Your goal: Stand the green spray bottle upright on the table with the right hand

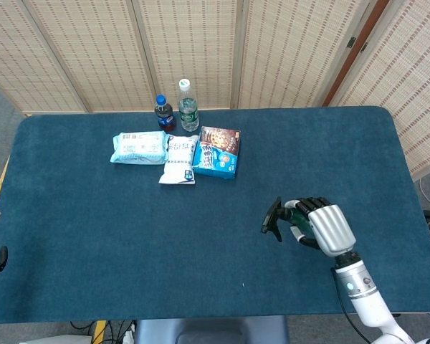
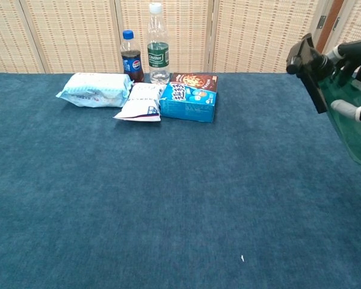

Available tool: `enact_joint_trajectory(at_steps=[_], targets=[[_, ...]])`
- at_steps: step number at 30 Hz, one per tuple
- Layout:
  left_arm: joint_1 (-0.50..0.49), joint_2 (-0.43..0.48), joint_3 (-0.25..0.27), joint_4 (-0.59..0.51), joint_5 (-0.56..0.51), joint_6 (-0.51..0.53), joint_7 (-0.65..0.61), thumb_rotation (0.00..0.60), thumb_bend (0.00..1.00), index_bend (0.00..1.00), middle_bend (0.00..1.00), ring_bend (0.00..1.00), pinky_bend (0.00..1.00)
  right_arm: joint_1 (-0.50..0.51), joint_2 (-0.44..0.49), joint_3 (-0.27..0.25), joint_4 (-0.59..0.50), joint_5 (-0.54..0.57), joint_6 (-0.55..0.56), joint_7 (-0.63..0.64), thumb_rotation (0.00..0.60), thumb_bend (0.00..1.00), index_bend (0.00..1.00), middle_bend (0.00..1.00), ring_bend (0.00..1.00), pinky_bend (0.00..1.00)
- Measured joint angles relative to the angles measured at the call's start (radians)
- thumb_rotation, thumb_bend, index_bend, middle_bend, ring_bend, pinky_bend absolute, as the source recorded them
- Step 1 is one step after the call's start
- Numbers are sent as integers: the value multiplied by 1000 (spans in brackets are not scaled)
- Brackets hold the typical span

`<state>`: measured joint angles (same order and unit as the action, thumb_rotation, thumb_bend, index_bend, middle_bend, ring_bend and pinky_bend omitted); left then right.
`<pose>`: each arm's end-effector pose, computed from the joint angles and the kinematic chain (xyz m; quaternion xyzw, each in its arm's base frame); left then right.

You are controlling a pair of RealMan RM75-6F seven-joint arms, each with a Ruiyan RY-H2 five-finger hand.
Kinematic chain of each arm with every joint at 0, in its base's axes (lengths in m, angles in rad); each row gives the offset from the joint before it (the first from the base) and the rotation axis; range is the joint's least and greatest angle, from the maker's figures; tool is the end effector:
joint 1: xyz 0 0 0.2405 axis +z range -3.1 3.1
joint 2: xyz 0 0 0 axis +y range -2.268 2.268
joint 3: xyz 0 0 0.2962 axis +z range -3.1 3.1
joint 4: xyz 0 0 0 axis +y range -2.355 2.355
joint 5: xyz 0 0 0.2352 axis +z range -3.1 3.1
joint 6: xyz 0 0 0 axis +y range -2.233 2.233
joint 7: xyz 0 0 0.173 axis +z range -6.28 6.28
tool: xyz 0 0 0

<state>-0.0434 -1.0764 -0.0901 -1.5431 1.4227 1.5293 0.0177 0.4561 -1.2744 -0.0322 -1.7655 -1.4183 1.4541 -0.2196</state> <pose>-0.3872 0.2090 0.1981 -0.5649 -0.3506 -0.3526 0.6585 -0.2312 -0.2933 0.0705 0.6665 -0.3480 0.4560 0.4761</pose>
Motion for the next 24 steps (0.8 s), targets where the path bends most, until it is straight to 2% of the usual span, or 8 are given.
enact_joint_trajectory(at_steps=[13,24], targets=[[-6,-20,9,19,10,-14,-11,600,460,133,11,0,0,-89,-65,73,150,-50,88,328,600,335,378,473,412,515],[-4,-18,14,17,9,-15,-2,600,459,133,11,0,0,-152,-179,127,332,-86,179,658,600,335,378,473,415,515]])
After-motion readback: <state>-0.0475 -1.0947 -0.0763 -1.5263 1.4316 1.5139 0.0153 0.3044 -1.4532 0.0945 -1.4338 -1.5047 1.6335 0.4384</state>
